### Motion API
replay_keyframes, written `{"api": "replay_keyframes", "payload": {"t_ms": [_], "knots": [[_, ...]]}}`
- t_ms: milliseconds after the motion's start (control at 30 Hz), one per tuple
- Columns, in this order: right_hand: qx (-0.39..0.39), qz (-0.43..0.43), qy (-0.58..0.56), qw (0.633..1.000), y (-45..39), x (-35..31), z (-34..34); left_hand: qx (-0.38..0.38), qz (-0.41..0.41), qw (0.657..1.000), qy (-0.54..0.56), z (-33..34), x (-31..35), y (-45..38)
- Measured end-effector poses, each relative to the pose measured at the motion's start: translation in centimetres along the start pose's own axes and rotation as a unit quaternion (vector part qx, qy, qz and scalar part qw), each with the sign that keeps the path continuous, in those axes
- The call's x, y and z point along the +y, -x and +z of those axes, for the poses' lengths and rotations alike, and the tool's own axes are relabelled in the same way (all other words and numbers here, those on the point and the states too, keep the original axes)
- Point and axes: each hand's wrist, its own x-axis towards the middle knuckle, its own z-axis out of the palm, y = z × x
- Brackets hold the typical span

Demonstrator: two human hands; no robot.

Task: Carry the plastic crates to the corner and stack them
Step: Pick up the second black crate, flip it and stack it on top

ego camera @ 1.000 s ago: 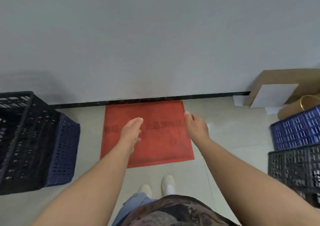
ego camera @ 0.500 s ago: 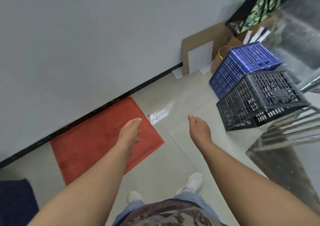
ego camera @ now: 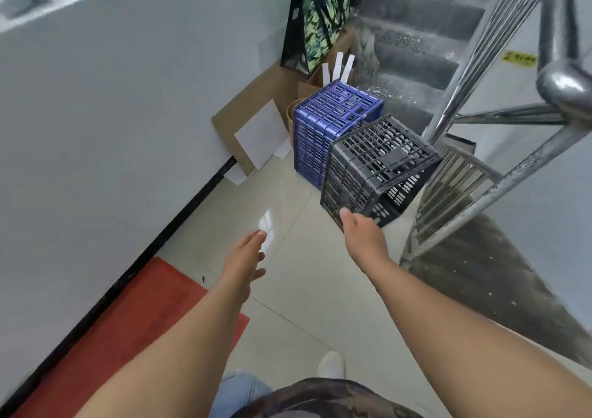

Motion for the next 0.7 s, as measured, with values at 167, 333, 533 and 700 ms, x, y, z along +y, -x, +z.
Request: {"api": "replay_keyframes", "payload": {"t_ms": [167,333,533,700], "knots": [[0.013,0.040,-0.014,0.999,-4.5,1.6,-2.6,-0.019,0.010,1.000,-0.021,4.7,3.2,-2.7],[0.024,0.077,-0.033,0.996,-8.7,1.2,-3.6,-0.042,0.005,0.998,-0.038,8.1,5.7,-6.8],[0.047,0.116,-0.012,0.992,-13.3,0.3,-5.9,-0.086,-0.024,0.995,-0.034,11.6,9.0,-11.4],[0.070,0.139,-0.023,0.988,-17.9,1.1,-7.5,-0.113,-0.020,0.993,-0.037,14.4,11.6,-14.7]]}}
